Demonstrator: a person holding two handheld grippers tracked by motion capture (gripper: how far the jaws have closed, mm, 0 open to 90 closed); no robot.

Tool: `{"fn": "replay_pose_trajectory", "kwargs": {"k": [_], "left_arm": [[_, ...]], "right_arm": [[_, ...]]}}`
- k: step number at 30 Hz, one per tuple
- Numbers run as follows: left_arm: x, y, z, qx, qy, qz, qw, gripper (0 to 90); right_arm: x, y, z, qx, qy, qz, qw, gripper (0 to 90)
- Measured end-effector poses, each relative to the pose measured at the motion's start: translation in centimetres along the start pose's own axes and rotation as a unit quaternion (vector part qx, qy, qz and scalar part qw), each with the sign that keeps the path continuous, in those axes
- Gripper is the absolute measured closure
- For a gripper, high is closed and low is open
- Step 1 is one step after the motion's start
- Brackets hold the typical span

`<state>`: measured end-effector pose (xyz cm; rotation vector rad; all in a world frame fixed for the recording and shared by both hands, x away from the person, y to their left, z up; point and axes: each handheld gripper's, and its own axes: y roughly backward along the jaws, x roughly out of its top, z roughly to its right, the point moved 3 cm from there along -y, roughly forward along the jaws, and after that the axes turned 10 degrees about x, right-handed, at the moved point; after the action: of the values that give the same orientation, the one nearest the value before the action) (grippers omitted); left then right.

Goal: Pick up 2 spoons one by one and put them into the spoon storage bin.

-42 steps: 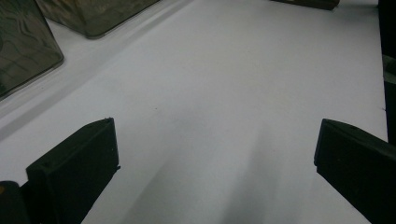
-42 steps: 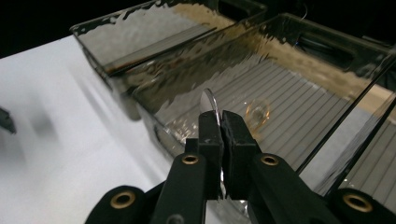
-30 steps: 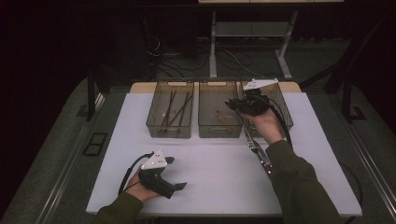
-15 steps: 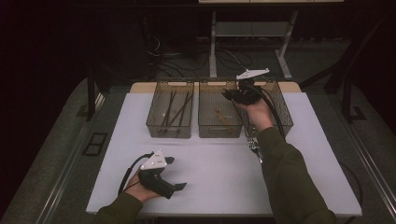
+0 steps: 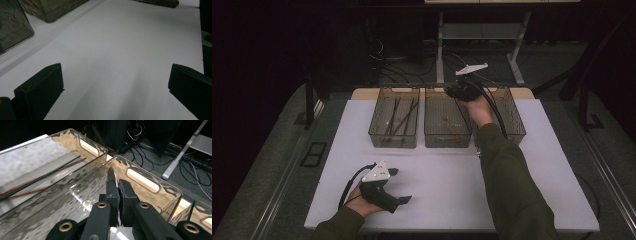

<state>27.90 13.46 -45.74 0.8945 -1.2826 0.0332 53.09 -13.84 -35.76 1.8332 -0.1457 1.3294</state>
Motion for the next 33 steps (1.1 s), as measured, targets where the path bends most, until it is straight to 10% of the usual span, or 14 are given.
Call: {"fn": "replay_pose_trajectory", "kwargs": {"k": [10, 13, 33], "left_arm": [[-0.1, 0.1, 0.0, 0.001, 0.002, -0.002, 1.0000, 0.0], [-0.2, 0.1, 0.0, 0.001, 0.002, -0.002, 1.0000, 0.0], [-0.1, 0.0, 0.1, 0.003, -0.003, -0.007, 1.0000, 0.0]], "right_arm": [[-0.9, -1.7, 1.0, -0.018, 0.002, -0.029, 0.9994, 85.6], [-1.2, -1.8, 1.0, -0.021, -0.005, -0.028, 0.9994, 71.9], [-4.0, 2.6, -0.3, 0.030, -0.038, -0.009, 0.9988, 43.3]]}}
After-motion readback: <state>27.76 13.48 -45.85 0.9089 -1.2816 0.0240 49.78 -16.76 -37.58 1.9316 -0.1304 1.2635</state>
